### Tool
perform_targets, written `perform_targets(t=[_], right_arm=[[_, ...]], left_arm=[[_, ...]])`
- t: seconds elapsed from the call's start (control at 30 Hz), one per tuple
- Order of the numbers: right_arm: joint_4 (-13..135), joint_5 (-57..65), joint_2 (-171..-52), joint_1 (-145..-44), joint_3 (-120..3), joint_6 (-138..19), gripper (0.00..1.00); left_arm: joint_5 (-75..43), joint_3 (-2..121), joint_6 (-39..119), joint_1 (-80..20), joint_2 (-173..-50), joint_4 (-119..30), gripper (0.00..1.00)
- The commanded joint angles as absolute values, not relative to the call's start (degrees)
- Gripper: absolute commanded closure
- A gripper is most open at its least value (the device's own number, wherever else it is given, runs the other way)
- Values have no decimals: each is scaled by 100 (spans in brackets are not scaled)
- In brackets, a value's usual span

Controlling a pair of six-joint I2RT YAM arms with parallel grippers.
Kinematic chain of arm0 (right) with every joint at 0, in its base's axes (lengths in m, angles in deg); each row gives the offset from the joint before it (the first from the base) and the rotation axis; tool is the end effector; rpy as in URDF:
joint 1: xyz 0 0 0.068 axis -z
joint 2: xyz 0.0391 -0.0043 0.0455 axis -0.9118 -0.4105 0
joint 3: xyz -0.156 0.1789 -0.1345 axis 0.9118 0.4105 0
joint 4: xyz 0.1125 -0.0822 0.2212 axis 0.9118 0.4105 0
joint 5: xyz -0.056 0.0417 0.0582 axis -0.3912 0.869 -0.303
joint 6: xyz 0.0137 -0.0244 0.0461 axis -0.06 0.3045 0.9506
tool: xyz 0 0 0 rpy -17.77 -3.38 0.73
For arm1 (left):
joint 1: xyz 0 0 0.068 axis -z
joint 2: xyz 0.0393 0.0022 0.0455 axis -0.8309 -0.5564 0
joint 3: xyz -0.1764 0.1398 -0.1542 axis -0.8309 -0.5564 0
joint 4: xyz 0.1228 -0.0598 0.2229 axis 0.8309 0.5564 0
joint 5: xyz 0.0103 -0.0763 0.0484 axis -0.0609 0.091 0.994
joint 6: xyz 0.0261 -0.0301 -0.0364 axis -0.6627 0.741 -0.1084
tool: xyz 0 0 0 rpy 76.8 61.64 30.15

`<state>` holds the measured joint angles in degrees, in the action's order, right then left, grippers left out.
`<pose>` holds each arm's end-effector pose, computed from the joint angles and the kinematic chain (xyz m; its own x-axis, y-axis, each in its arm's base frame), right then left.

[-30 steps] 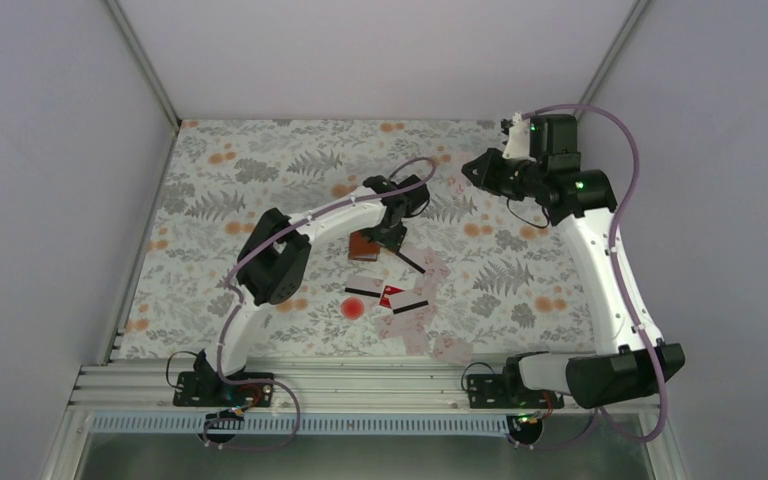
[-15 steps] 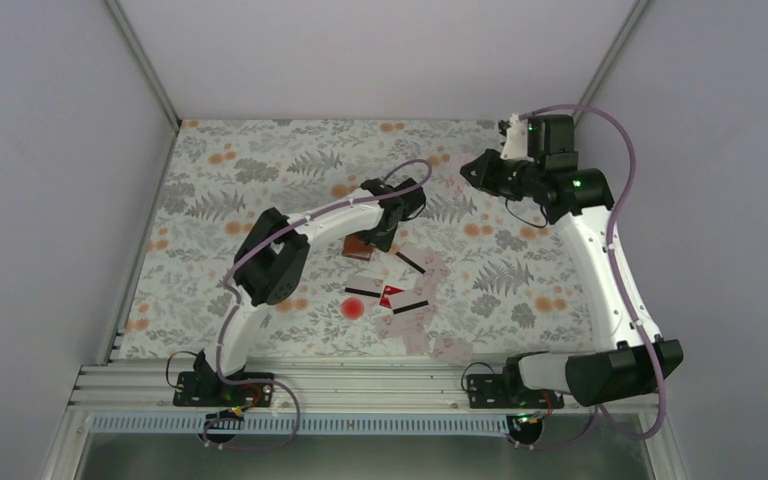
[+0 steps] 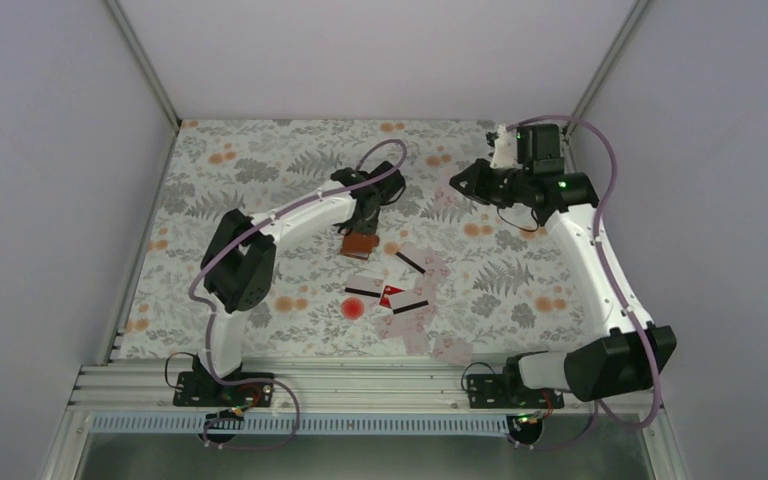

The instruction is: Put the credit cards into the card holder

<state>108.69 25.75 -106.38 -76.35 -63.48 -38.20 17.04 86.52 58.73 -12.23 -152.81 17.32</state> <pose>0.2619 0.0669 0.3762 -0.8431 0.2622 -0.4695 -0.1251 0.7534 0.6455 0.3092 -0.2773 0.2264 -0.8897 0.2259 -0.3967 0.1339 0.9599 0.2464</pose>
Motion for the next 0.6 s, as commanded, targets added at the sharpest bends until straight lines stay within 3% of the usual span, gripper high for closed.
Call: perform_targets(t=[0.0,0.07,0.13,0.57], right_arm=[[10482,3019,-10807,-7615,-6125,-3680,97],[10433,2948,-10876,-7622,-6026,-3639,97],[10449,2815,-10999,-7630,-5922,-3639,97],[10322,2720,-11163,-7641,-5543,-3488,97]], left_arm=[[1359,8200,5394,-1320,-14911,1168,41],[898,7977,5196,-1286,-14727,817,16],[848,7917,5185,-1188,-14739,769,1],[1574,8512,5205,-1084,-15855,1331,0]])
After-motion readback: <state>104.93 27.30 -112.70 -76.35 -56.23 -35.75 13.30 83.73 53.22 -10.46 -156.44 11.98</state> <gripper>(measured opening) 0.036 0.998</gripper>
